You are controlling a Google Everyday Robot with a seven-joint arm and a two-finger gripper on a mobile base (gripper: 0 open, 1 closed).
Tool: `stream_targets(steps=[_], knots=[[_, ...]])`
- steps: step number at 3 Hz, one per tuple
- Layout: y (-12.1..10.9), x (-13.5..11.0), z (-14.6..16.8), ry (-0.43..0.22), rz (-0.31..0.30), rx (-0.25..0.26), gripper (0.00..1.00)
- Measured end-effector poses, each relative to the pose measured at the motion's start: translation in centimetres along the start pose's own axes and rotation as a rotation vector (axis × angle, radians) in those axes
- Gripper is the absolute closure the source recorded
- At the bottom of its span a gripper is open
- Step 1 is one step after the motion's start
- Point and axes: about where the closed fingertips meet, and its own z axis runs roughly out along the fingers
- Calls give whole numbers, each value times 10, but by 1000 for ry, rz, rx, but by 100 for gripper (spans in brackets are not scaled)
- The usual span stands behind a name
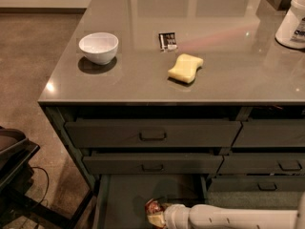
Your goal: Pick coke can from bottom drawer and place on counter
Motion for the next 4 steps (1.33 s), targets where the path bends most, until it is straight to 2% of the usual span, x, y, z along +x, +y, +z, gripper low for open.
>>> stream_targets(steps=[1, 2, 3, 4], knots=[[33, -47, -53, -52, -41, 74, 100], [86, -84, -104, -99, -101, 118, 100], [128, -89, -120, -89, -211, 80, 100], [127, -89, -119, -89, -212, 81, 100]])
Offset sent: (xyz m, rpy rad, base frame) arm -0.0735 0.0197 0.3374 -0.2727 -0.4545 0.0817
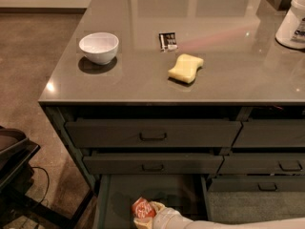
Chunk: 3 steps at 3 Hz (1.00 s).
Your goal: Pick coke can from bottom drawer and place on counter
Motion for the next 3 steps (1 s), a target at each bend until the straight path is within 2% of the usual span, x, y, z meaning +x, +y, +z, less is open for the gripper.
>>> stream_targets(steps=[1, 2, 3], knots=[[-3, -2, -5, -10, -31, -30, 100], [-73, -43, -46, -85, -200, 63, 100], [-124, -124, -107, -195, -390, 162, 100]])
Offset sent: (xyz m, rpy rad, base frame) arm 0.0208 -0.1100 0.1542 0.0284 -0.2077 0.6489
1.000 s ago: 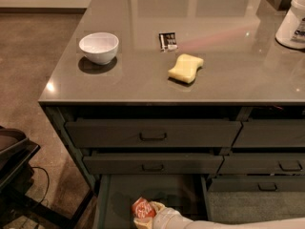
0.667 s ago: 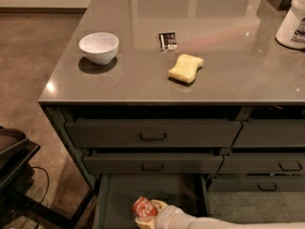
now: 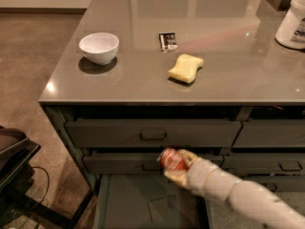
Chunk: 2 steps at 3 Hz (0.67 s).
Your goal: Pick coke can from bottom drawer and place on counter
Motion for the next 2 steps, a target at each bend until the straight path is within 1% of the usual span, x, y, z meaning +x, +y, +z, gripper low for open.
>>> stream_targets(steps=[1, 2], knots=[[-40, -11, -27, -20, 11, 54, 100], [-40, -11, -27, -20, 11, 54, 100]])
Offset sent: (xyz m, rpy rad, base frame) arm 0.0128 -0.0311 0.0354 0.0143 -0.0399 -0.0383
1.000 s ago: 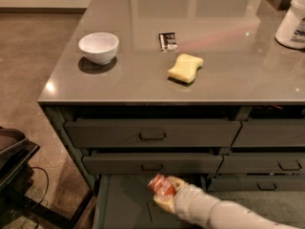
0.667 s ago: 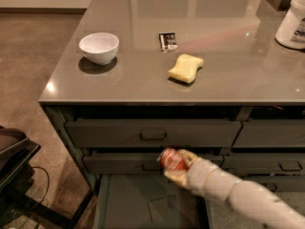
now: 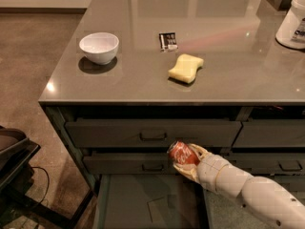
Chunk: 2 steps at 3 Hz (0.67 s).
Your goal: Pick coke can from bottom drawer and place on counter
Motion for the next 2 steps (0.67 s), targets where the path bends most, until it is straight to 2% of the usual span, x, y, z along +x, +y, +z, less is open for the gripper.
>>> stream_targets(steps=[1, 2], knots=[[-1, -19, -9, 2, -54, -46, 100], [9, -67, -42, 50, -174, -98, 100]])
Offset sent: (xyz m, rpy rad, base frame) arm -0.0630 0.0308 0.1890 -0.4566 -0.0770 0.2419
